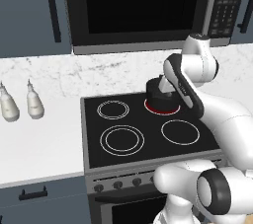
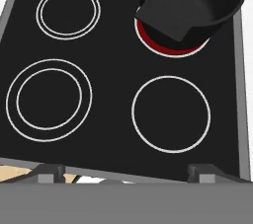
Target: Turn off the rear right burner of the stove.
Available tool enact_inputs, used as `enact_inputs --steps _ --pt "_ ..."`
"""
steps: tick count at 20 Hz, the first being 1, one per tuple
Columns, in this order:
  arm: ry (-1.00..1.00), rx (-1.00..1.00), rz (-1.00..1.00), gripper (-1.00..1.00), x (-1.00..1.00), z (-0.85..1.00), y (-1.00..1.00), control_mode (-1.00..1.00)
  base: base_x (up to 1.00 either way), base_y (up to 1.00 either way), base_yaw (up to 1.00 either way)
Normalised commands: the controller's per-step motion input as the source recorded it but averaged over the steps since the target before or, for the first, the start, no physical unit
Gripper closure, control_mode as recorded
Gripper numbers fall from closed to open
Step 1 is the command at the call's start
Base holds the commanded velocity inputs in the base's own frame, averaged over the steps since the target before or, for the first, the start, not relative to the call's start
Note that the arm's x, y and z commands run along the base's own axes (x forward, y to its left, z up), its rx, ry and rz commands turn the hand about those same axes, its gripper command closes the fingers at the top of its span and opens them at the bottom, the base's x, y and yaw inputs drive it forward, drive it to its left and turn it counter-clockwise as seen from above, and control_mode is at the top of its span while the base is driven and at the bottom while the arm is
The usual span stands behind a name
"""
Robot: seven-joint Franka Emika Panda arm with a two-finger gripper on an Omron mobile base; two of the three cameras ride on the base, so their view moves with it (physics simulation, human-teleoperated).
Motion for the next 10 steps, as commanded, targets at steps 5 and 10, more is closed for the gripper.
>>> enact_inputs --steps 5,10 --pt "0.00 0.00 0.00 -1.00 0.00 0.00 0.00 -1.00 0.00 0.00 0.00" --pt "0.00 0.00 0.00 -1.00 0.00 0.00 0.00 -1.00 0.00 0.00 0.00"
